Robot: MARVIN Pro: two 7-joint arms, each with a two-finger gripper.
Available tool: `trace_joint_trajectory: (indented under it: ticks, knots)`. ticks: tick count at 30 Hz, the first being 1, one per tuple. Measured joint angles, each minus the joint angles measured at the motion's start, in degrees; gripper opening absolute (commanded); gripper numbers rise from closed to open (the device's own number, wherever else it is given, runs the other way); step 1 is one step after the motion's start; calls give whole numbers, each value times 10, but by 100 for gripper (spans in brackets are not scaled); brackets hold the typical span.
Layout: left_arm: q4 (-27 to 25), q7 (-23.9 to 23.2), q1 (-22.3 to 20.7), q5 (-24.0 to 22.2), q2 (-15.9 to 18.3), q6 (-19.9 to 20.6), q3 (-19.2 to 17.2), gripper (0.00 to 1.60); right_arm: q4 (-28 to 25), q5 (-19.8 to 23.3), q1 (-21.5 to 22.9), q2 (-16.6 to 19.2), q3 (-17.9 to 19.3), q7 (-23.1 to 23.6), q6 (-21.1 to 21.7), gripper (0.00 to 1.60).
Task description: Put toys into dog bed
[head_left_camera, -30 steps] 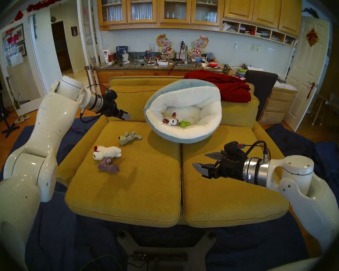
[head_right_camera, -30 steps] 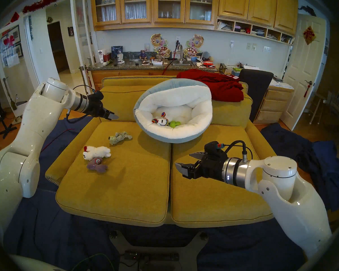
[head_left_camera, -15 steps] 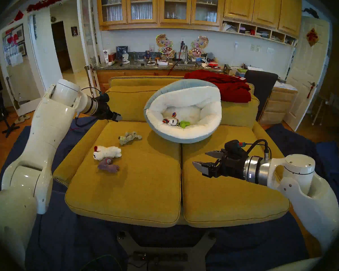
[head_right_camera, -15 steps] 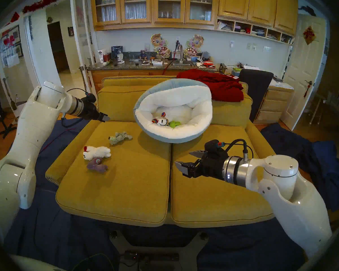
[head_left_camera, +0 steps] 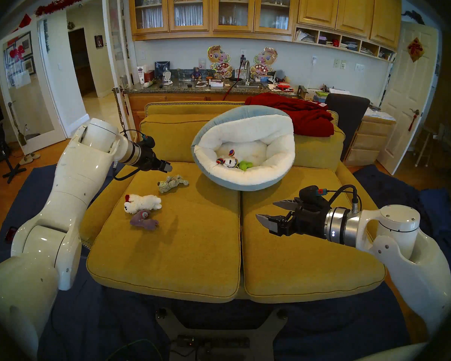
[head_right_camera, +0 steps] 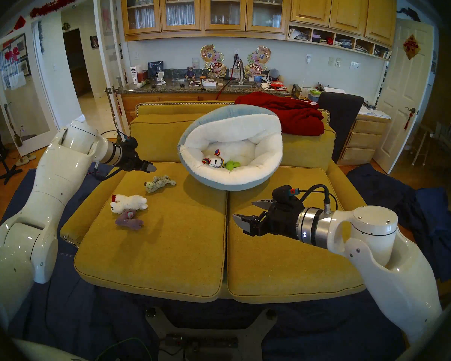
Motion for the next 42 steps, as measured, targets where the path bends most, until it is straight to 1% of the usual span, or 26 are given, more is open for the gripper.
trace_joint_trajectory:
  ticks: [8,24,36,37,42]
  knots:
    - [62,12,-24,5,-11,-28,1,160,0,0,0,0,0,0,0,160]
    - [186,42,-74,36,-38,-96,13,160,0,0,0,0,0,0,0,160]
    - [270,65,-107,53,-59,-140,13,160,0,0,0,0,0,0,0,160]
    - [287,72,-113,56,-64,-149,12,160,0,0,0,0,0,0,0,160]
    - [319,83,-124,60,-73,-166,11,160,0,0,0,0,0,0,0,160]
